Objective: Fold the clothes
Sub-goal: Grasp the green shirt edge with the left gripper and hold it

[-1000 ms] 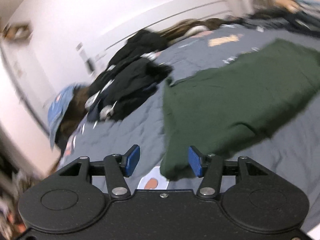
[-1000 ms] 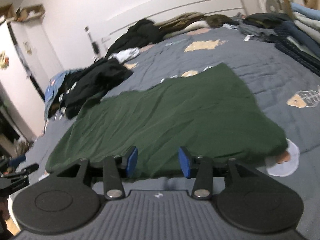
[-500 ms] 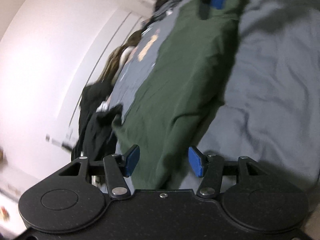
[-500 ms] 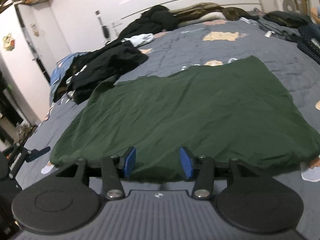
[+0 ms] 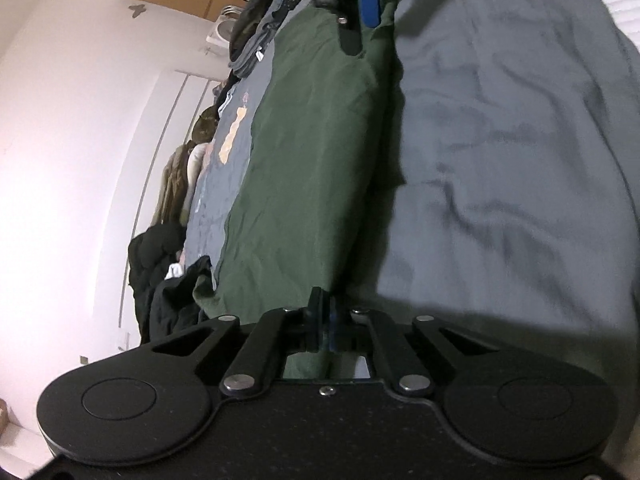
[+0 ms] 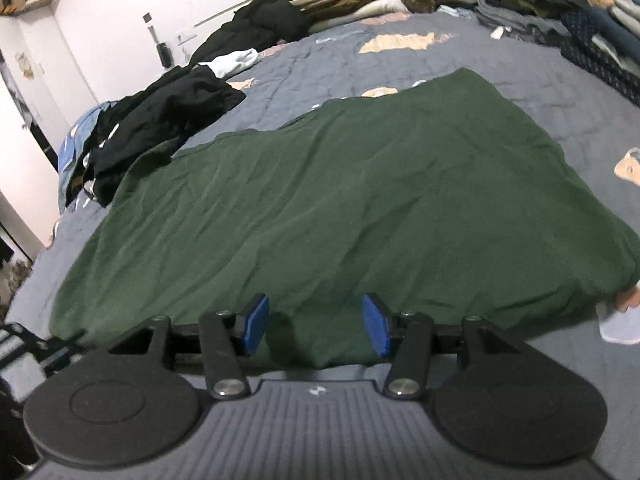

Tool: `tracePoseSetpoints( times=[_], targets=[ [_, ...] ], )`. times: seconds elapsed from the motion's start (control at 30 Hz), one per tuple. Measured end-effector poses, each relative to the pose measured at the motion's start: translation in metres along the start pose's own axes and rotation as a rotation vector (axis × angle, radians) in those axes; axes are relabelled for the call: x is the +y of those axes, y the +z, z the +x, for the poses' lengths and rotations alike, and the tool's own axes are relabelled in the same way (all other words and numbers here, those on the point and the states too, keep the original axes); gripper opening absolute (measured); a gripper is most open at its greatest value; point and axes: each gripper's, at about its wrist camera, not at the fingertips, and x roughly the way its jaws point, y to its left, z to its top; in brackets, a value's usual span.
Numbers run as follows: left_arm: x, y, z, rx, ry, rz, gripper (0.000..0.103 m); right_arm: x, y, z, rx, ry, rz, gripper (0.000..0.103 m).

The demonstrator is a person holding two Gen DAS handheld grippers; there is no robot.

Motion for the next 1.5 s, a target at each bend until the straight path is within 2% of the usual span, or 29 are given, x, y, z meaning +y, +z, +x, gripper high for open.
tracePoseSetpoints(
  times=[0.1, 0.2, 0.27, 0.33, 0.37, 0.5, 0.57, 0.6, 0.63, 0.67, 0.73, 0.83, 1.0, 1.17, 1.33, 1.47, 1.5],
  targets=[
    [0.003, -0.003, -0.004, 0.009, 0.003, -0.001, 0.003, -0.001, -0.001, 0.001, -0.002, -0.005, -0.017, 0.051],
    [0.004, -0.003, -0.008, 0.006, 0.014, 0.0, 0.007, -0.003, 0.0, -0.001, -0.003, -0.008, -0.01, 0.051],
    [0.002, 0.007, -0.012, -0.032, 0.045, 0.009, 0.019, -0.002, 0.002, -0.002, -0.001, -0.01, 0.001, 0.051],
    [0.0, 0.019, -0.014, -0.067, 0.068, 0.016, 0.057, -0.001, 0.003, -0.004, 0.0, -0.012, 0.012, 0.052],
    [-0.003, 0.026, -0.011, -0.077, 0.064, 0.019, 0.061, -0.001, 0.004, -0.003, 0.001, -0.013, 0.013, 0.052],
    [-0.018, 0.05, 0.009, -0.101, 0.039, 0.051, 0.061, 0.0, 0.003, -0.004, -0.001, -0.012, 0.011, 0.052],
    [-0.026, 0.054, 0.022, -0.085, 0.047, 0.079, 0.058, -0.002, 0.003, -0.004, 0.0, -0.012, 0.015, 0.052],
    [-0.027, 0.053, 0.027, -0.071, 0.047, 0.08, 0.044, -0.002, 0.003, -0.004, 0.001, -0.012, 0.013, 0.052],
    [-0.027, 0.052, 0.033, -0.051, 0.04, 0.074, 0.022, -0.001, 0.002, -0.004, 0.0, -0.013, 0.008, 0.052],
    [-0.024, 0.047, 0.035, -0.036, 0.034, 0.069, 0.016, -0.001, 0.002, -0.003, 0.0, -0.014, 0.001, 0.052],
    [-0.02, 0.035, 0.036, -0.026, 0.036, 0.073, 0.01, -0.001, 0.001, -0.003, 0.002, -0.014, -0.016, 0.052],
    [-0.013, 0.012, 0.031, 0.001, 0.039, 0.082, 0.006, -0.004, 0.0, -0.001, 0.006, -0.009, -0.019, 0.052],
    [-0.003, -0.027, 0.023, 0.053, 0.094, 0.129, 0.004, -0.006, 0.0, -0.001, 0.007, -0.007, -0.014, 0.052],
    [-0.003, -0.04, 0.017, 0.085, 0.12, 0.15, 0.004, -0.005, -0.001, -0.002, 0.01, 0.0, -0.022, 0.052],
    [-0.002, -0.051, 0.011, 0.117, 0.142, 0.161, 0.014, -0.009, -0.001, -0.002, 0.009, -0.004, -0.017, 0.052],
    [0.004, -0.056, 0.003, 0.145, 0.166, 0.135, 0.015, -0.01, 0.0, -0.002, 0.013, -0.011, 0.003, 0.052],
    [0.006, -0.055, 0.001, 0.14, 0.177, 0.134, 0.021, -0.009, 0.0, -0.002, 0.015, -0.015, 0.003, 0.052]
  ],
)
